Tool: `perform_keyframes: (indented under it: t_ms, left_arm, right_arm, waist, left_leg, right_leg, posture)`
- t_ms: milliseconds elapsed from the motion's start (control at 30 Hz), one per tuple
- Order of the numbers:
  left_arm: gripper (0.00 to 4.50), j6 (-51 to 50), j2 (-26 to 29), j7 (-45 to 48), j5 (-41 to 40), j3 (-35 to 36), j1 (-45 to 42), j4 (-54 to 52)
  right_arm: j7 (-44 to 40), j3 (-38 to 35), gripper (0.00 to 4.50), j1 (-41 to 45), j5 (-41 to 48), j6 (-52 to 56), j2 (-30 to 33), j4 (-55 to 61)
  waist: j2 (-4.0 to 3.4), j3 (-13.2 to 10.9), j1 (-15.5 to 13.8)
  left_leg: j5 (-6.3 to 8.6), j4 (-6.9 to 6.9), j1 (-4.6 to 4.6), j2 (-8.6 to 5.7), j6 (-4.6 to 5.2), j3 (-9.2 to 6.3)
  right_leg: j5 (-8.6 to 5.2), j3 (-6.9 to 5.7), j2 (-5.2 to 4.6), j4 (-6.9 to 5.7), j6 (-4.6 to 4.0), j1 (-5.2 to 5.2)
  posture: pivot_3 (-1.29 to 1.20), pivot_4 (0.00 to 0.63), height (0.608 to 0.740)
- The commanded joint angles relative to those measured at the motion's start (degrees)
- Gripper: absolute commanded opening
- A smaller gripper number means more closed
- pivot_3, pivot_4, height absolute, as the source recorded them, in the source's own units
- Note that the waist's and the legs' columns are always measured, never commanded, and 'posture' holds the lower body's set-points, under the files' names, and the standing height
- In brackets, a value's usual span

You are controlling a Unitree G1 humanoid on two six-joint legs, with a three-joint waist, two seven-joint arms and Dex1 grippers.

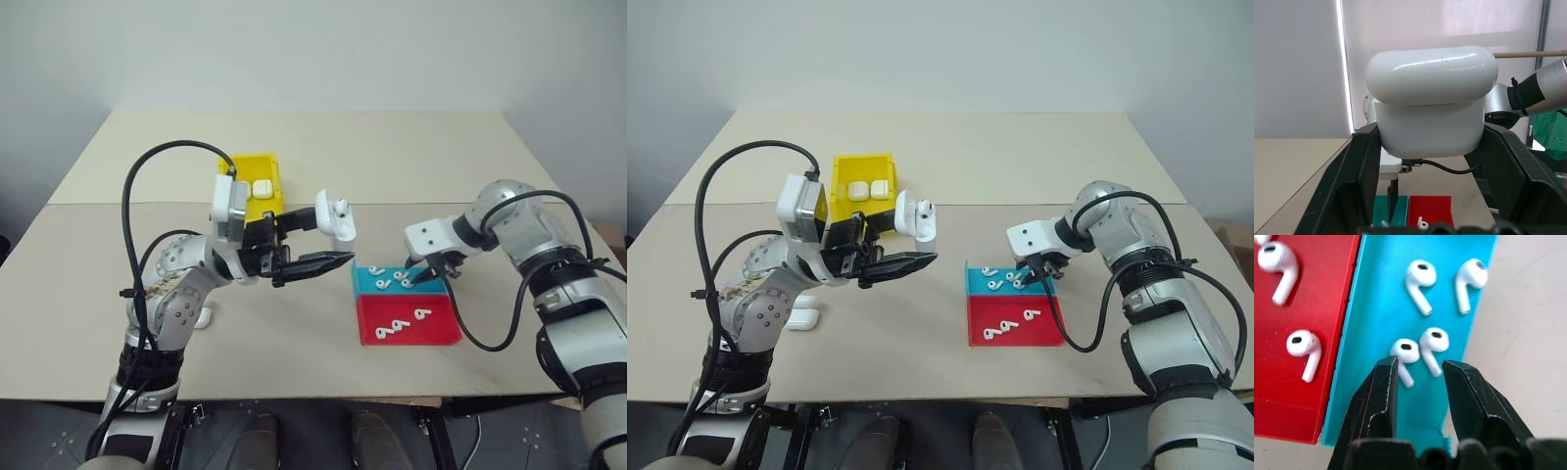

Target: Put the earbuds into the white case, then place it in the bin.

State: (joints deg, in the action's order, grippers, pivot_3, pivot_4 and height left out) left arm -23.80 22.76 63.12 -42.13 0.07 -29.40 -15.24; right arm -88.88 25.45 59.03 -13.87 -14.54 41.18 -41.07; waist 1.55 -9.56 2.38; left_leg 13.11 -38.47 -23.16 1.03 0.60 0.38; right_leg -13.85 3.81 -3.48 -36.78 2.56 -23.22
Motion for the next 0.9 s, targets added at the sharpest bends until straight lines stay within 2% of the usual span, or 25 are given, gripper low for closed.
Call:
perform_keyframes:
  t_ms: [33,400,900]
  left_arm:
    - [2.74,0.83,-0.24,-0.02,-0.72,0.06,-0.59,-1.33]
    - [2.74,0.85,0.02,-0.42,-0.71,0.35,0.05,-1.96]
    - [2.74,0.85,0.67,-1.69,-0.92,0.84,1.54,-3.69]
  right_arm:
    - [-3.34,-1.09,1.82,-1.17,2.14,-0.33,1.01,2.88]
    - [-0.44,2.76,1.82,-0.41,-1.36,-13.07,1.75,-0.81]
    - [0.70,3.00,1.82,2.45,-3.99,-18.24,-0.77,-6.33]
  waist:
    - [0.00,0.00,0.00]
    - [0.00,0.00,0.08]
    - [0.00,0.00,0.03]
  left_leg:
    - [0.00,0.00,0.00,0.00,0.00,0.00]
    - [0.00,0.00,0.01,-0.01,0.00,0.02]
    - [0.00,0.00,0.01,0.00,0.00,0.00]
  right_leg:
    - [0.00,0.00,0.00,-0.01,0.00,0.00]
    - [0.00,0.00,0.00,0.01,0.00,0.00]
    - [0.00,0.01,-0.01,0.00,0.00,0.00]
  posture:
    - [0.00,0.150,0.740]
    - [0.00,0.150,0.740]
    - [0.00,0.150,0.740]
